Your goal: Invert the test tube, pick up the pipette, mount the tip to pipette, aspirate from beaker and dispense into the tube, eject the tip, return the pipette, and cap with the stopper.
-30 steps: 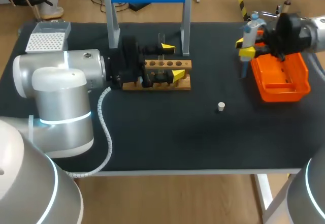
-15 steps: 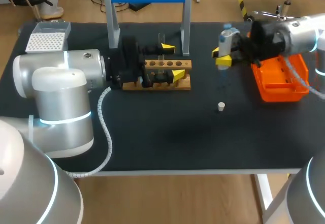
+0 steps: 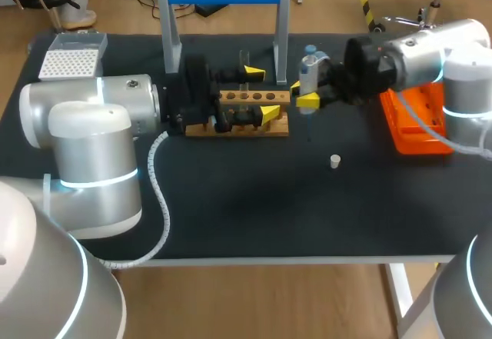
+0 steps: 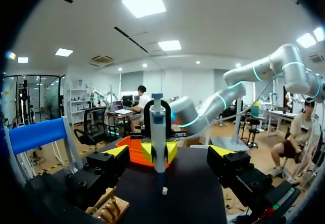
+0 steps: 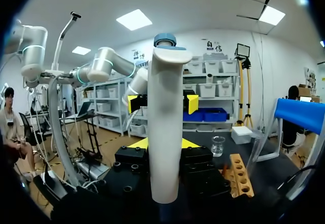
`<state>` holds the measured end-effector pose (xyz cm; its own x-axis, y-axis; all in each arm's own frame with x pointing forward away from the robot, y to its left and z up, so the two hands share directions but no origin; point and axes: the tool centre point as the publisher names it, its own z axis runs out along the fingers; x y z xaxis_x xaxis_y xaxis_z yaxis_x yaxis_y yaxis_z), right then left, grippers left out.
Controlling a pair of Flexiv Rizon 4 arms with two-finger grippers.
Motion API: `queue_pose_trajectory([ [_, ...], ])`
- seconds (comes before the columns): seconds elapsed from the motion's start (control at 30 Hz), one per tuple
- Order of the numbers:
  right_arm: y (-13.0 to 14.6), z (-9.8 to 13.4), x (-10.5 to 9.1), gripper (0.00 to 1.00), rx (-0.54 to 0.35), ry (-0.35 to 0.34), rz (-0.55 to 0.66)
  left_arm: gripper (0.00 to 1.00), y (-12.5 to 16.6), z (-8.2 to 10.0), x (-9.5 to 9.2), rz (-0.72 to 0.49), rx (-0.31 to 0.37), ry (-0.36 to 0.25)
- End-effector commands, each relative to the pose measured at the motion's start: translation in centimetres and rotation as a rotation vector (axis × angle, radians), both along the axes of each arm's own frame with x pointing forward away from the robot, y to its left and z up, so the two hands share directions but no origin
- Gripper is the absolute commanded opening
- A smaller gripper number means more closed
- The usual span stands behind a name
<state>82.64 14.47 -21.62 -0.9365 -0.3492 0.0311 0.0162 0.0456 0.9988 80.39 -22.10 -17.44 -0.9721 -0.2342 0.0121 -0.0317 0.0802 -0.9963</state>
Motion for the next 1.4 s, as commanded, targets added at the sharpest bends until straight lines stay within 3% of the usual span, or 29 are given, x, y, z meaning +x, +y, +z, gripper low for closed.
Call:
queue_pose_trajectory([
  [0.03,1.48,-0.38,0.54,0.0,0.009,0.006,0.018,1.0,-0.1,-0.07,-0.04,0.003,-0.001,-0.002],
  [1.4,2.25,0.25,0.41,0.0,0.027,0.004,0.028,1.0,-0.1,-0.07,-0.04,0.003,-0.001,-0.002],
])
